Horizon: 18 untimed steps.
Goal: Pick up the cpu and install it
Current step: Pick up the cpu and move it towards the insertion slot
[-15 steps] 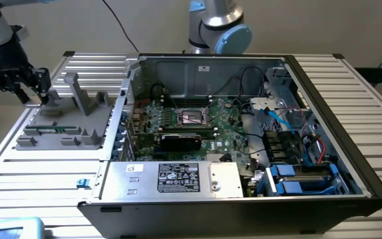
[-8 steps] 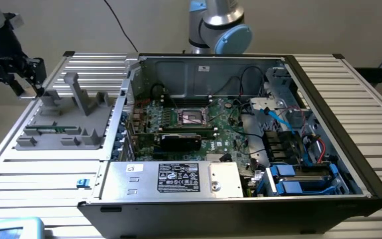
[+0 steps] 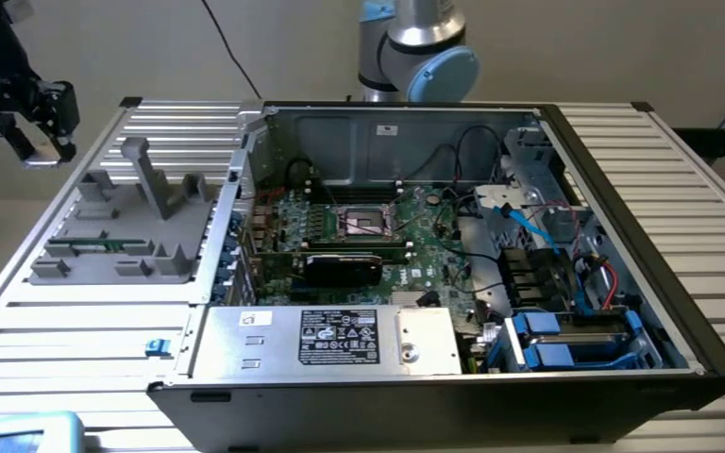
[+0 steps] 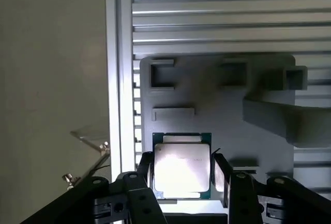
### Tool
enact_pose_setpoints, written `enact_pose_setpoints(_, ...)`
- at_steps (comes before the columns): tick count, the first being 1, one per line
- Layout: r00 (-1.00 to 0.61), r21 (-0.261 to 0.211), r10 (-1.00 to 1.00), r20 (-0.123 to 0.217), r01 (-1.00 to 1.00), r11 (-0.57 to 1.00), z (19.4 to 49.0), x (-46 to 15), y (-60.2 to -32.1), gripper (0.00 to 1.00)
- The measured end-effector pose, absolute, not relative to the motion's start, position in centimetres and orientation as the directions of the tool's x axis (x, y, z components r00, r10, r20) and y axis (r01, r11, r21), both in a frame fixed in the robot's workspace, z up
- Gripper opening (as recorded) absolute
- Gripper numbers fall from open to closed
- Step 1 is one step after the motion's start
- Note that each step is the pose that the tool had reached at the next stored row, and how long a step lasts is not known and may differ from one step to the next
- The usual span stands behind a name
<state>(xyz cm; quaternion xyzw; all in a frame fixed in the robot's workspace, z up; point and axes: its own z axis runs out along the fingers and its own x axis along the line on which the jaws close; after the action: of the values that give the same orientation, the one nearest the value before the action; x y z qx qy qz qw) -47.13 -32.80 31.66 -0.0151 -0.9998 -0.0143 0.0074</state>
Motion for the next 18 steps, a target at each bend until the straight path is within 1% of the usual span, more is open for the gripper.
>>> enact_pose_setpoints(18, -0.998, 0.027, 0.03, 0.048, 0.031, 0.999, 38.5, -41.1, -32.9, 0.56)
